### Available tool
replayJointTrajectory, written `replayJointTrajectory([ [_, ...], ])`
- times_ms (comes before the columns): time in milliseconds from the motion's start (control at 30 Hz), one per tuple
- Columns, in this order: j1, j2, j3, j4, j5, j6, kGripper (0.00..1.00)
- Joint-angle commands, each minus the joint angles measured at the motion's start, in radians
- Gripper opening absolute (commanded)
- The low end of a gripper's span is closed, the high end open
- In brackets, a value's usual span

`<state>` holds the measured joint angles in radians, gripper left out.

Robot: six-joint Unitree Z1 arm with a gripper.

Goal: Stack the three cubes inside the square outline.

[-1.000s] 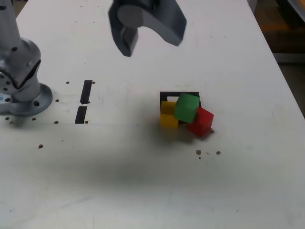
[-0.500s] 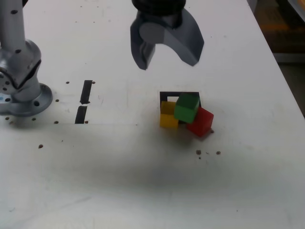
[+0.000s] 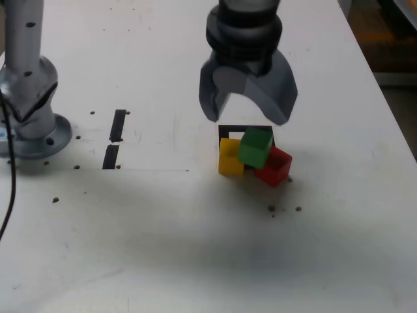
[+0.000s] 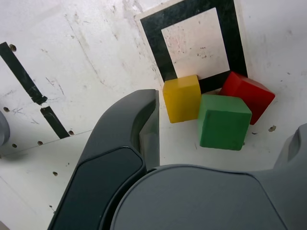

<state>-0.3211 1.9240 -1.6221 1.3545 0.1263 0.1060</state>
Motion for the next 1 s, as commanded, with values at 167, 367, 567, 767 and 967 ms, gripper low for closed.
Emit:
replayJointTrajectory([
  [167, -0.020, 0.039, -0.022, -0.005, -0.007, -0.001, 0.93],
  [367, -0.024, 0.063, -0.022, -0.009, -0.010, -0.005, 0.92],
  [567, -0.024, 0.091, -0.029, -0.016, -0.010, -0.005, 0.91],
  [767, -0.024, 0.119, -0.042, -0.022, -0.014, -0.005, 0.89],
  [967, -0.024, 0.139, -0.051, -0.029, -0.022, -0.005, 0.87],
])
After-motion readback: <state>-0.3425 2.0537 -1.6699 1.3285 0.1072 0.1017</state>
